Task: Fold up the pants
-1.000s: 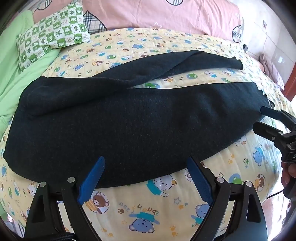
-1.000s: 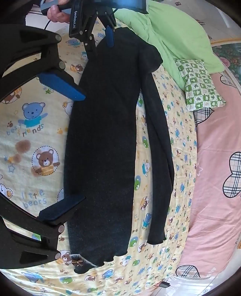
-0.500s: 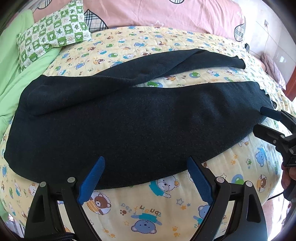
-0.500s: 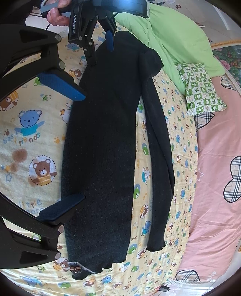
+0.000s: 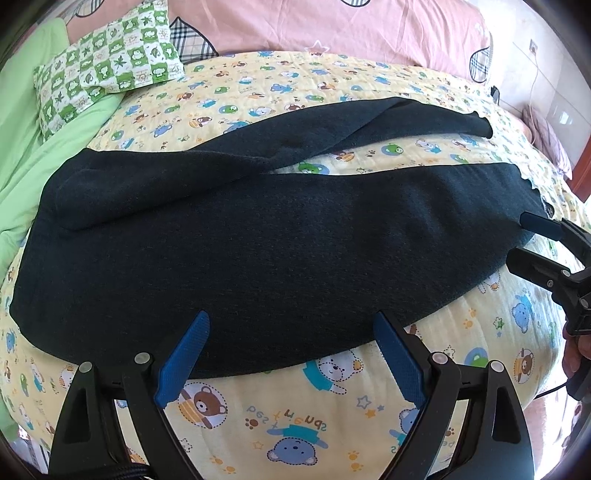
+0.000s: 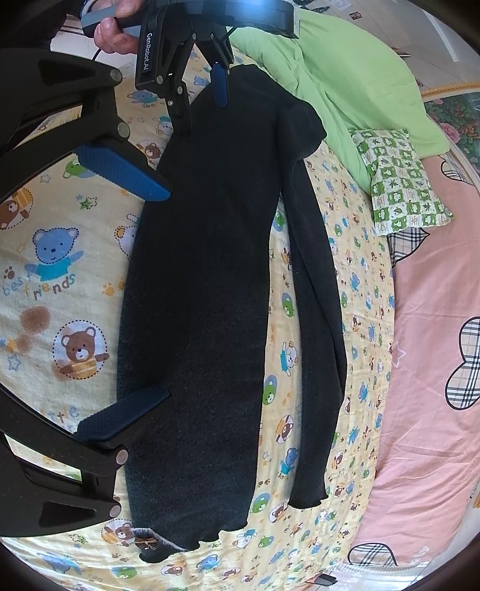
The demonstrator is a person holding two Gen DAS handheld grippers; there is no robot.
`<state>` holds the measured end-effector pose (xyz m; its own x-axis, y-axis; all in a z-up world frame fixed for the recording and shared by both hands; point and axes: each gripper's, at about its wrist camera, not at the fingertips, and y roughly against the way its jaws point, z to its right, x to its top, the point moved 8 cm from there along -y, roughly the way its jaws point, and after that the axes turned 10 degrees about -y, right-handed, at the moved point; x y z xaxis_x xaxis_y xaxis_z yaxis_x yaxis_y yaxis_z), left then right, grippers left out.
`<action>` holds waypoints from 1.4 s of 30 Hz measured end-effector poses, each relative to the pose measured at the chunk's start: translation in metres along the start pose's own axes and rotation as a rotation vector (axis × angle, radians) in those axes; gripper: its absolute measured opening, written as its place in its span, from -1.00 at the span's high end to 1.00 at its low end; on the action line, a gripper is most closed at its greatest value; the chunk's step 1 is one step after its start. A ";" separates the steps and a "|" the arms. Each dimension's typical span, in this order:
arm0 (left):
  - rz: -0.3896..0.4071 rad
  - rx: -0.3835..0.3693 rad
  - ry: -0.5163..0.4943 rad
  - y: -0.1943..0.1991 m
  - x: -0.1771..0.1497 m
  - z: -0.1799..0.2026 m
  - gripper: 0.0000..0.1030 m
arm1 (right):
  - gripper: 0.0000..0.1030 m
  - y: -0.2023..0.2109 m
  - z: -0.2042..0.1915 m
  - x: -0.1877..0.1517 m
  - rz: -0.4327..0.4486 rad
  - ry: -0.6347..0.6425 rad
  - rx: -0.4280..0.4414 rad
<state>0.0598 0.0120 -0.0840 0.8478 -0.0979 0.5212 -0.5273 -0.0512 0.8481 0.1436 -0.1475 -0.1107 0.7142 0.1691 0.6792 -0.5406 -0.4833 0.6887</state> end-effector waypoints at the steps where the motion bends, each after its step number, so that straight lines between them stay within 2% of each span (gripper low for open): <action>1: 0.000 0.000 0.001 0.000 0.000 0.000 -0.77 | -0.95 0.000 -0.002 0.000 0.000 0.001 0.001; 23: -0.008 0.021 -0.002 0.002 0.006 -0.012 -0.76 | -0.95 0.002 -0.008 0.012 0.007 -0.001 0.017; 42: -0.003 0.038 -0.031 -0.003 0.037 -0.018 -0.77 | -0.95 0.005 0.026 0.038 0.007 -0.081 0.044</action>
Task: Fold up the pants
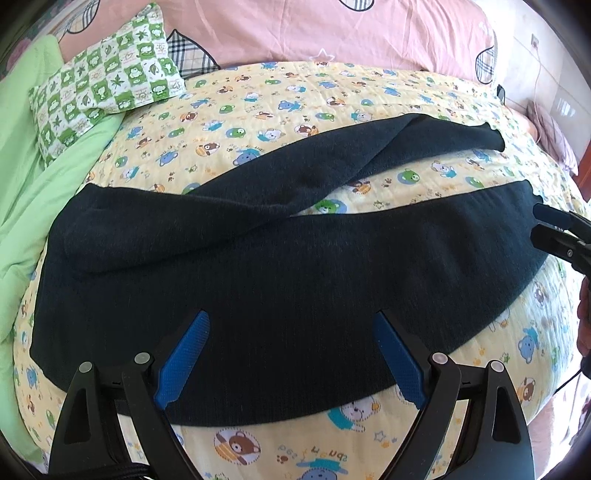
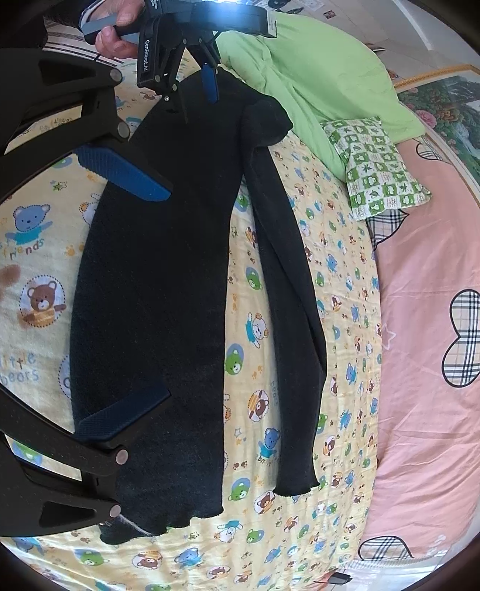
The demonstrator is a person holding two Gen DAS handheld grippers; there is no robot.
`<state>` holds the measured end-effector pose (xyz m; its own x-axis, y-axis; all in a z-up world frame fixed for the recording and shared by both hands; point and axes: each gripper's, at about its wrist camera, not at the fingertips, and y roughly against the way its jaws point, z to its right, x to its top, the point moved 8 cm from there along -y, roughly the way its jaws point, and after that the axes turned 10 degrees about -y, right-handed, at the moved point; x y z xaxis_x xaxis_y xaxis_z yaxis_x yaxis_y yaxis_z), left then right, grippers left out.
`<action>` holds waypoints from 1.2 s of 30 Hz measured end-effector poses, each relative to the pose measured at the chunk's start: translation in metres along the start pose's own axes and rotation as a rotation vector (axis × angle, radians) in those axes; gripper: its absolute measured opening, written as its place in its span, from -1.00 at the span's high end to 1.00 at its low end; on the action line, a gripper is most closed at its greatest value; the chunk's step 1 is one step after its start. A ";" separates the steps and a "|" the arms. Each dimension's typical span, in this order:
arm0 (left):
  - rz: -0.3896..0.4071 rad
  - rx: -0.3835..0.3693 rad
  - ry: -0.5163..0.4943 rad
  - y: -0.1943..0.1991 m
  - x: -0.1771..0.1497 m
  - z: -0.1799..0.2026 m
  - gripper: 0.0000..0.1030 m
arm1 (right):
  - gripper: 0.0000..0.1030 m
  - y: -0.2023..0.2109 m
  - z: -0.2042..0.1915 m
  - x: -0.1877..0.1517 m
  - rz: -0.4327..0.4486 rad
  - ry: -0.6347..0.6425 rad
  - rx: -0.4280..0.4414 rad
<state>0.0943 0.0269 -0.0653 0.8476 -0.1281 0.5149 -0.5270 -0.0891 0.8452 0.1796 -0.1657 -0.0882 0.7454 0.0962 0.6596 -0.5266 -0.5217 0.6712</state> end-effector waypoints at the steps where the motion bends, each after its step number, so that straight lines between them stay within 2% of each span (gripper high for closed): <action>1: -0.002 0.002 -0.001 -0.001 0.002 0.000 -0.77 | -0.95 -0.001 0.002 0.002 -0.001 -0.002 0.002; 13: -0.020 0.004 -0.030 -0.024 0.044 -0.006 -0.77 | -0.95 -0.005 0.043 0.050 0.010 -0.047 -0.016; 22: -0.006 0.002 -0.164 -0.047 0.093 0.011 -0.77 | -0.95 0.001 0.099 0.108 0.048 -0.143 -0.029; 26: -0.016 0.003 -0.222 -0.063 0.109 0.020 -0.77 | -0.94 -0.007 0.122 0.128 0.037 -0.194 -0.026; 31: -0.036 0.009 -0.244 -0.084 0.122 0.020 -0.76 | -0.75 -0.030 0.144 0.145 -0.004 -0.228 -0.032; 36: -0.059 0.013 -0.258 -0.101 0.130 0.017 -0.76 | -0.39 -0.056 0.161 0.152 -0.059 -0.232 -0.059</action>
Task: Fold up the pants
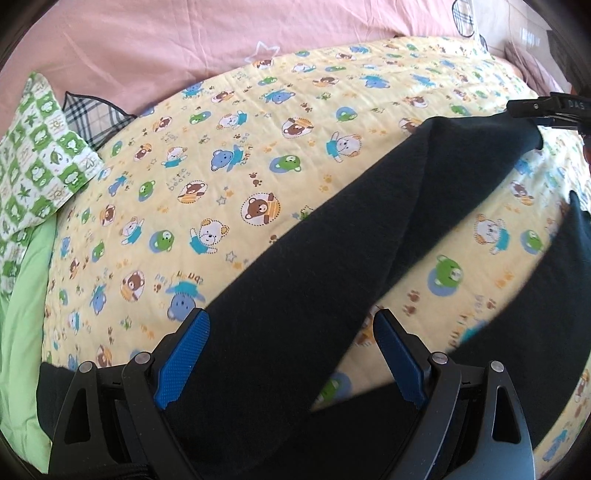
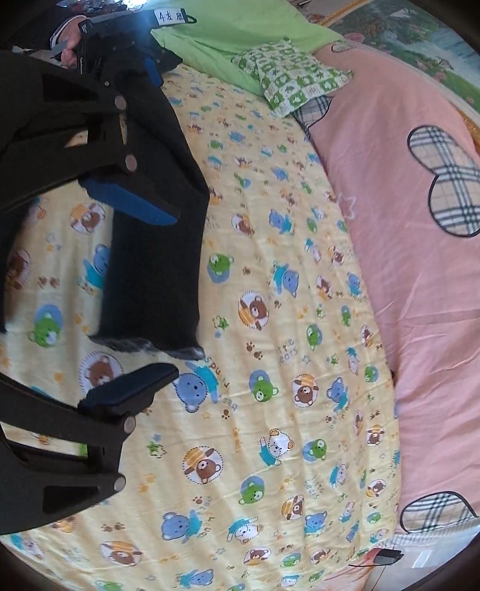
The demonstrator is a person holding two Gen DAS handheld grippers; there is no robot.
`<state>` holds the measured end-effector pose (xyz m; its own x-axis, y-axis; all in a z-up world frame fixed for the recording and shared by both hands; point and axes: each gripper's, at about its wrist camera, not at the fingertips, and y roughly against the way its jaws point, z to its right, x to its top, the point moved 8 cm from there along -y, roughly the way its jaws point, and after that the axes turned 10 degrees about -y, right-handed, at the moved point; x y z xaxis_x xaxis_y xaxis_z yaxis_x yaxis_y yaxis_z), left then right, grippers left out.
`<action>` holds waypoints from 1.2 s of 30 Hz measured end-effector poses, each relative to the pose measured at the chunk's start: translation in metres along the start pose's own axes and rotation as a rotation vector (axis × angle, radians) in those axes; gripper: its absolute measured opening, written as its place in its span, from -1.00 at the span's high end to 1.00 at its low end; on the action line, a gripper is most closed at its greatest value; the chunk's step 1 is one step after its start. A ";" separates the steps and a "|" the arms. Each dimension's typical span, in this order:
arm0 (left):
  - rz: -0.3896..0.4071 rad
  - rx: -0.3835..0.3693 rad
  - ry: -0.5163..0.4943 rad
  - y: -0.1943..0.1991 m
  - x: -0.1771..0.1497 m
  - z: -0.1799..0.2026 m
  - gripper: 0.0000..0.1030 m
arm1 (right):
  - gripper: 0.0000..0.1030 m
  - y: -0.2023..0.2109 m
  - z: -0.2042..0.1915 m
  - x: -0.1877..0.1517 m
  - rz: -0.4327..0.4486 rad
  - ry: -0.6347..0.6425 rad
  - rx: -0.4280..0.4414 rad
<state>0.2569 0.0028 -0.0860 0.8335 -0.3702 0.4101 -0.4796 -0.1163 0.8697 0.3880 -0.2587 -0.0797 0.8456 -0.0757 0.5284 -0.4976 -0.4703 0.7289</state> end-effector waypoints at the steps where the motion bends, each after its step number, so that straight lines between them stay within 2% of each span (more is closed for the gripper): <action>1: -0.007 -0.007 0.002 -0.003 0.001 -0.002 -0.71 | -0.35 -0.006 0.002 0.002 -0.011 0.003 -0.005; 3: -0.012 -0.038 0.010 -0.009 0.002 -0.006 -0.54 | 0.02 -0.015 0.005 0.004 -0.028 0.008 -0.016; 4: -0.011 -0.052 0.013 -0.010 0.003 -0.007 -0.33 | 0.14 -0.018 0.006 0.004 -0.034 0.012 -0.018; 5: -0.011 -0.076 0.018 -0.011 0.003 -0.008 -0.08 | 0.36 -0.019 0.006 0.006 -0.031 0.018 -0.022; 6: -0.007 -0.095 0.021 -0.010 0.004 -0.009 0.06 | 0.55 -0.019 0.006 0.008 -0.019 0.028 -0.029; 8: 0.008 -0.134 0.026 -0.006 0.007 -0.010 0.63 | 0.77 -0.015 0.005 0.012 0.001 0.027 -0.012; 9: 0.015 -0.150 0.029 -0.004 0.008 -0.010 0.70 | 0.86 -0.012 0.005 0.014 0.008 0.018 0.008; 11: 0.039 -0.162 0.031 0.006 0.009 -0.011 0.83 | 0.88 -0.004 0.003 0.017 0.031 0.007 0.040; 16: 0.087 -0.185 0.024 0.033 0.003 -0.009 0.88 | 0.94 0.017 -0.003 0.019 0.067 0.024 0.087; 22: 0.139 -0.231 0.039 0.074 -0.024 0.002 0.89 | 0.94 0.046 -0.006 0.010 0.100 0.038 0.164; 29: 0.152 -0.253 0.021 0.100 -0.057 0.027 0.89 | 0.94 0.070 0.001 -0.027 0.100 0.078 0.239; 36: 0.149 -0.266 0.028 0.108 -0.083 0.043 0.89 | 0.94 0.093 0.007 -0.067 0.091 0.111 0.268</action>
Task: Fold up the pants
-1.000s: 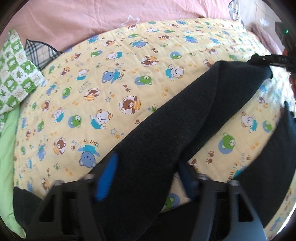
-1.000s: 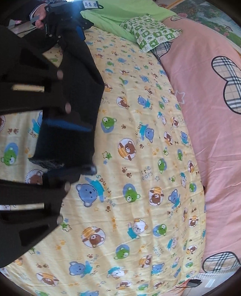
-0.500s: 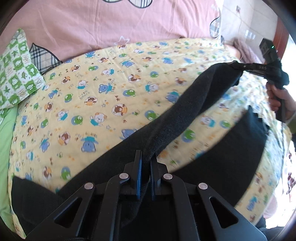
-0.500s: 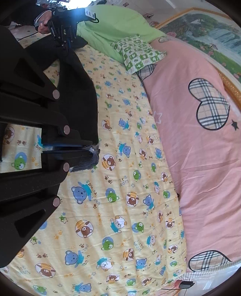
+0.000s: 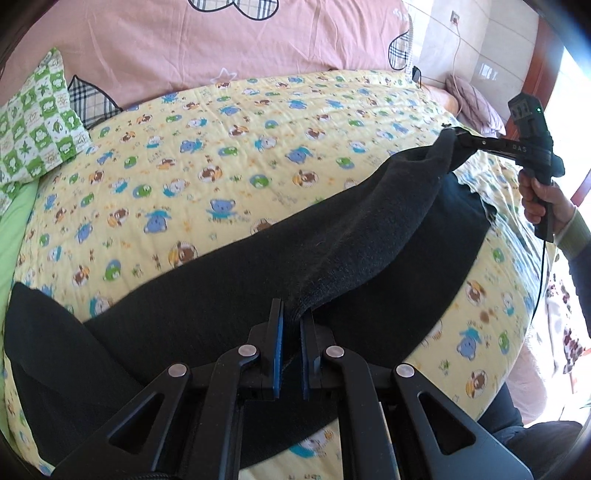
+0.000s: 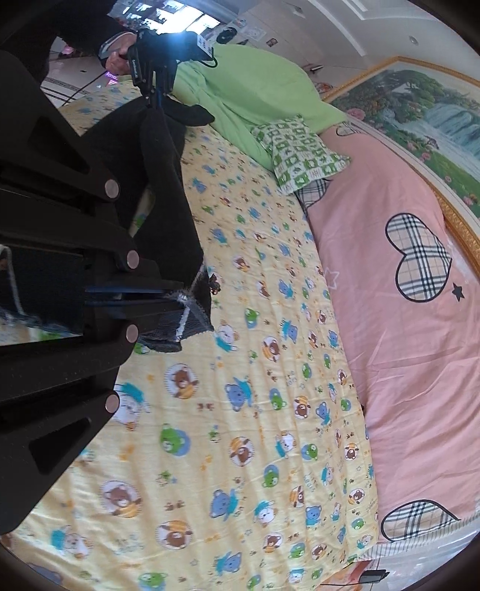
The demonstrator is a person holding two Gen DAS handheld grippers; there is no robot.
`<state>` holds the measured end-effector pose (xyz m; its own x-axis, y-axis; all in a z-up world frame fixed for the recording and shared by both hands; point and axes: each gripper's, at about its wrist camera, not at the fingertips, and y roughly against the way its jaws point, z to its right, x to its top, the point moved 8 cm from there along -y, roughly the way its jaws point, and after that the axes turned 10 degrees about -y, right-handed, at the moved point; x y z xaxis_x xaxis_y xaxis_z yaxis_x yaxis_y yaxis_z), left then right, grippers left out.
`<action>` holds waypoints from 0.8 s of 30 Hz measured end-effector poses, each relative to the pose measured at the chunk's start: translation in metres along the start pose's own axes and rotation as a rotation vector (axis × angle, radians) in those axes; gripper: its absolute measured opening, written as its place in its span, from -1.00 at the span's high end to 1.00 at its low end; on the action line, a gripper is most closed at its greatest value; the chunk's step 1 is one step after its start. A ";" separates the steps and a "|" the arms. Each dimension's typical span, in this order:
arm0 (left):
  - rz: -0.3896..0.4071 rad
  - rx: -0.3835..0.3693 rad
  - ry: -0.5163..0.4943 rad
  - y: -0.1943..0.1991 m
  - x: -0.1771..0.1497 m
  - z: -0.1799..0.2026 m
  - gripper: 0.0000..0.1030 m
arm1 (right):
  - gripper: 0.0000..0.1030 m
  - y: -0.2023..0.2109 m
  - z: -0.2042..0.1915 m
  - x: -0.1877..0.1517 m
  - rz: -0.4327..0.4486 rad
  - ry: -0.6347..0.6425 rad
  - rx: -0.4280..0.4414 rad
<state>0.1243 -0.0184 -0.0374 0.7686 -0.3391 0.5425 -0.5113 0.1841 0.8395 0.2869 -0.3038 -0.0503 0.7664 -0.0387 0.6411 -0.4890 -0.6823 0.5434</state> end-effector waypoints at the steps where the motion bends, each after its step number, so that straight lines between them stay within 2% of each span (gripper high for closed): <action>1: 0.002 -0.003 -0.001 0.001 -0.003 0.002 0.89 | 0.94 0.004 -0.001 -0.005 -0.001 0.005 0.001; 8: 0.001 -0.008 -0.024 0.001 -0.019 0.017 0.89 | 0.94 0.026 0.002 -0.032 -0.010 0.013 -0.018; 18: -0.003 -0.024 -0.047 -0.011 -0.038 0.027 0.89 | 0.95 0.019 0.019 -0.070 -0.064 -0.011 -0.088; 24: 0.010 -0.031 -0.048 -0.008 -0.040 0.028 0.89 | 0.95 0.026 0.019 -0.079 -0.053 -0.024 -0.098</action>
<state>0.0867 -0.0325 -0.0666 0.7435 -0.3811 0.5495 -0.5063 0.2160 0.8349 0.2213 -0.3322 -0.0970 0.8017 -0.0225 0.5973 -0.4848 -0.6089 0.6278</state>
